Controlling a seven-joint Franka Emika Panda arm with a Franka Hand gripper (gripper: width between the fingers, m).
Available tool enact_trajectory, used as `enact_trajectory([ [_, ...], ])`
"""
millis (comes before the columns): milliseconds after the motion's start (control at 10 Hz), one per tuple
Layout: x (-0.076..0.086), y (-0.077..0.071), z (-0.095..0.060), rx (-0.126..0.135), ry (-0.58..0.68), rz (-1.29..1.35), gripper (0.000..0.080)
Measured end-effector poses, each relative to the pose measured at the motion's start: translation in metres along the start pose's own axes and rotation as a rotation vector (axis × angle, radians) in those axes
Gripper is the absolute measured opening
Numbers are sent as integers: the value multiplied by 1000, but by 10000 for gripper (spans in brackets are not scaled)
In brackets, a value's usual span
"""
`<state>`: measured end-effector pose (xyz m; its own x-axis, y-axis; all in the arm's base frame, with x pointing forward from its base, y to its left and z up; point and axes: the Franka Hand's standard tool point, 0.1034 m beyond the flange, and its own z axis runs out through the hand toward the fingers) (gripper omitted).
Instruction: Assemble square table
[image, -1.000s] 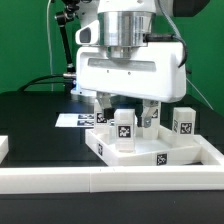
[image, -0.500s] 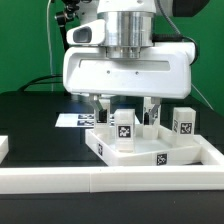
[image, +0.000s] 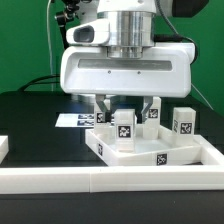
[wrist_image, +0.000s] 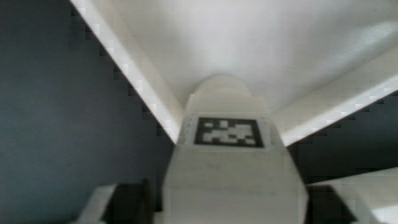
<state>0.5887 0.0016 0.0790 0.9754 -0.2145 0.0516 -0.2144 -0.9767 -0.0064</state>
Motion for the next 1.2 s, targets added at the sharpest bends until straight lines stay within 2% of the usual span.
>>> enact_trajectory([
  [100, 0, 1, 0, -1, 0, 1, 288],
  [400, 0, 1, 1, -1, -1, 72, 288],
  [600, 0, 1, 1, 1, -2, 222, 288],
  [1200, -2, -2, 3, 3, 0, 889, 290],
])
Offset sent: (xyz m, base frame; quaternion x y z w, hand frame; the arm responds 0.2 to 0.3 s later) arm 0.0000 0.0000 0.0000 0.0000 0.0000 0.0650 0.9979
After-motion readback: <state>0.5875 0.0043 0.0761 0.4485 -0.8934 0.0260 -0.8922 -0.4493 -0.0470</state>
